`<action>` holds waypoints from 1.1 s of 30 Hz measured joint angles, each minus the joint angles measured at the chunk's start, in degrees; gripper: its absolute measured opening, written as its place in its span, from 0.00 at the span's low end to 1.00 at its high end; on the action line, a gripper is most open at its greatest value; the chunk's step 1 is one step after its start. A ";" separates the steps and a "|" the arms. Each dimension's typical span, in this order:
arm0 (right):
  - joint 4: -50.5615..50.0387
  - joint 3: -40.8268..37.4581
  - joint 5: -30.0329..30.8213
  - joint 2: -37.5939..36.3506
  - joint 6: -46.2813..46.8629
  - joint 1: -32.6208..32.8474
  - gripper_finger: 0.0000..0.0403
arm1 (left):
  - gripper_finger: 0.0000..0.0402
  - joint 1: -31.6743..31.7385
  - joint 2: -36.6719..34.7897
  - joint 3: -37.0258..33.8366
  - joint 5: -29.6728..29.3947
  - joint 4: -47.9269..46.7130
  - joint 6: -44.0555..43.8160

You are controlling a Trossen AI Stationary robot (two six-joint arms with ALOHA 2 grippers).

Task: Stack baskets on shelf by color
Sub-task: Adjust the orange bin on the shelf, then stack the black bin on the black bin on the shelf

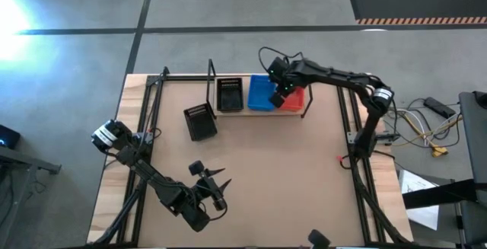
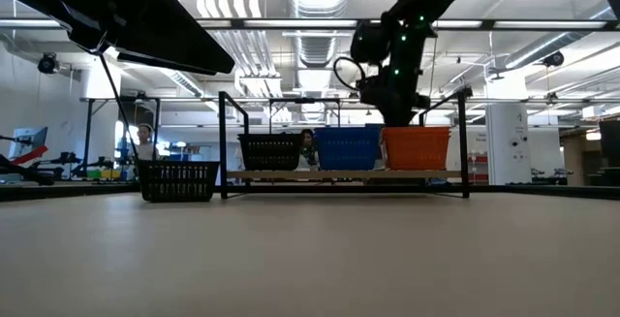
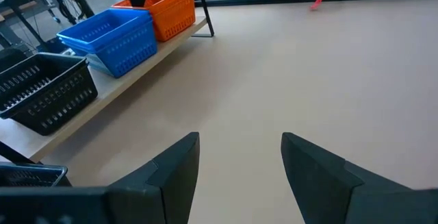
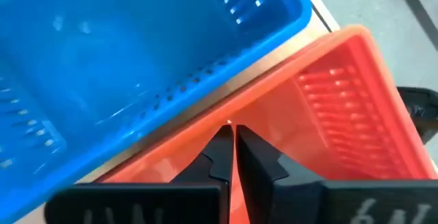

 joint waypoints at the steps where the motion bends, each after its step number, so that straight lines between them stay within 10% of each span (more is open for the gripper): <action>1: 0.12 0.17 0.01 0.51 -0.37 0.00 0.03 | 0.48 0.00 0.00 0.00 0.01 0.01 0.00; 33: 3.47 0.00 1.88 -6.49 -10.11 5.27 0.02 | 0.48 0.07 -0.60 0.42 0.02 0.72 2.00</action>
